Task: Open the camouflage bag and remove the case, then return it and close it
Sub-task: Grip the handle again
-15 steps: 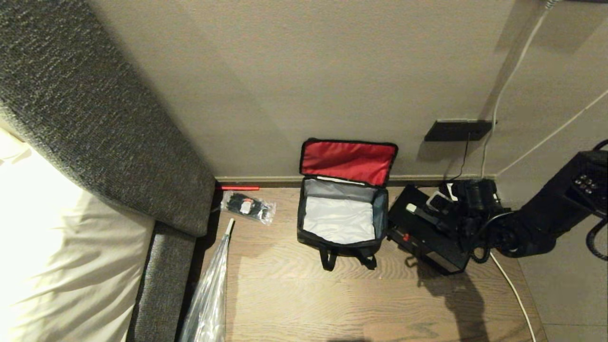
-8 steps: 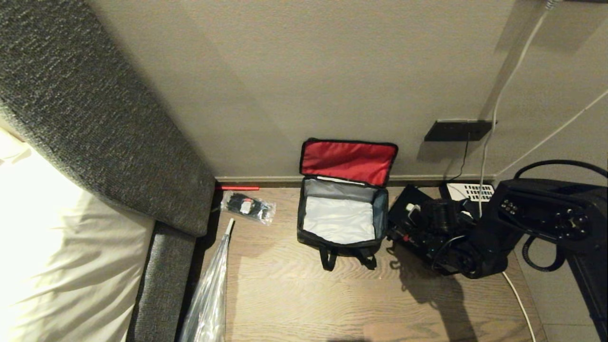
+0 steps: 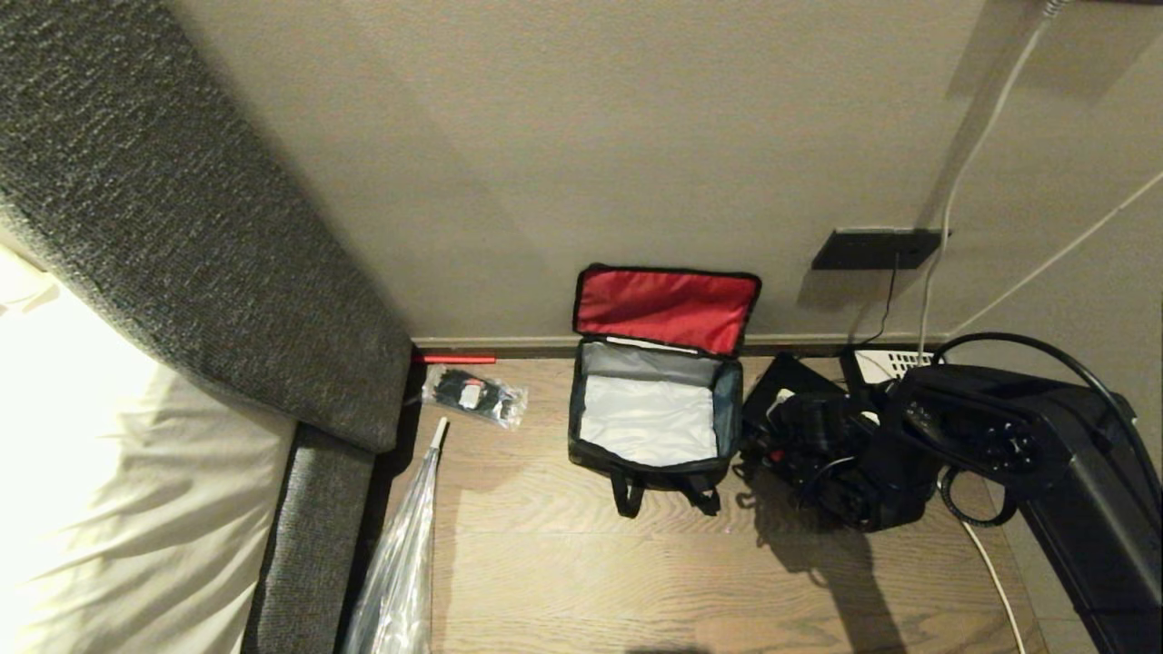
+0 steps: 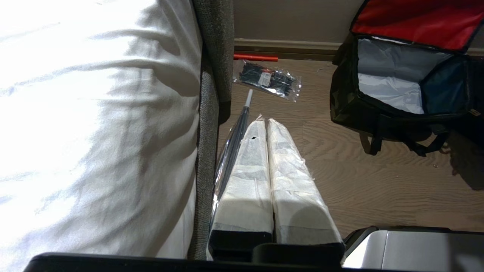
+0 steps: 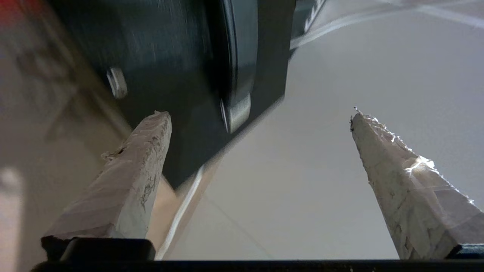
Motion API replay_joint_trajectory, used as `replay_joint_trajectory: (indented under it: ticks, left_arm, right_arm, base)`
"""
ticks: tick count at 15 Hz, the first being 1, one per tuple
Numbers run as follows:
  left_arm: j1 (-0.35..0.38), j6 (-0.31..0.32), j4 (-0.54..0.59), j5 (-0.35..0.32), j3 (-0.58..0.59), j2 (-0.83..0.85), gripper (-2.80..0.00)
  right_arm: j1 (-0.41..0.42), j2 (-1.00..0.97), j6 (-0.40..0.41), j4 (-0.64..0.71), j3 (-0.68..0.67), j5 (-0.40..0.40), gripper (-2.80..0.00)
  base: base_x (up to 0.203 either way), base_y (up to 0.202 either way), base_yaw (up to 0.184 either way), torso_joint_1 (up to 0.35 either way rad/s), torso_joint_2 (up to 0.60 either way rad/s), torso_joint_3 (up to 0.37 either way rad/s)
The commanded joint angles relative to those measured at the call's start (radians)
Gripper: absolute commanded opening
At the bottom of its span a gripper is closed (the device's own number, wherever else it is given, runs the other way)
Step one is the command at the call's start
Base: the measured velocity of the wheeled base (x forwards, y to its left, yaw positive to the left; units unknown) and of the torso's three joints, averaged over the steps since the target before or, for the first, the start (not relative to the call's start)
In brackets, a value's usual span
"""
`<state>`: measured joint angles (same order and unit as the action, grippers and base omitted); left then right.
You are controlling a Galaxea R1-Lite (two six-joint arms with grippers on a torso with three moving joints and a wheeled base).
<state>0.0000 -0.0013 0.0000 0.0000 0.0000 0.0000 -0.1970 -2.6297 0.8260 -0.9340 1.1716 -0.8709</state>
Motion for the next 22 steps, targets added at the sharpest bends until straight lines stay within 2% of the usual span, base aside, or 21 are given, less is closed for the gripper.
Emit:
replay_joint_trajectory:
  ticks: [1,5,12,16,18,22]
  left_arm:
    - [0.000,0.000,0.000,0.000,0.000,0.000,-2.80]
    - [0.000,0.000,0.000,0.000,0.000,0.000,-2.80]
    - [0.000,0.000,0.000,0.000,0.000,0.000,-2.80]
    - [0.000,0.000,0.000,0.000,0.000,0.000,-2.80]
    - [0.000,0.000,0.000,0.000,0.000,0.000,-2.80]
    - [0.000,0.000,0.000,0.000,0.000,0.000,-2.80]
  right_arm:
    - [0.012,-0.051,0.008,-0.008,0.075,-0.014,0.00]
    - [0.018,-0.066,0.031,-0.025,0.129,-0.016,0.00]
    - [0.048,-0.097,0.244,-0.150,0.189,-0.009,0.00]
    - [0.047,-0.092,0.266,-0.109,0.175,0.007,0.00]
    - [0.047,-0.091,0.249,-0.058,0.185,0.022,0.00]
    - [0.048,-0.117,0.243,-0.039,0.210,0.044,0.00]
  base:
    - [0.000,0.000,0.000,0.000,0.00,0.000]
    - [0.000,0.000,0.000,0.000,0.00,0.000]
    - [0.000,0.000,0.000,0.000,0.00,0.000]
    - [0.000,0.000,0.000,0.000,0.00,0.000]
    - [0.000,0.000,0.000,0.000,0.00,0.000]
    - [0.000,0.000,0.000,0.000,0.00,0.000]
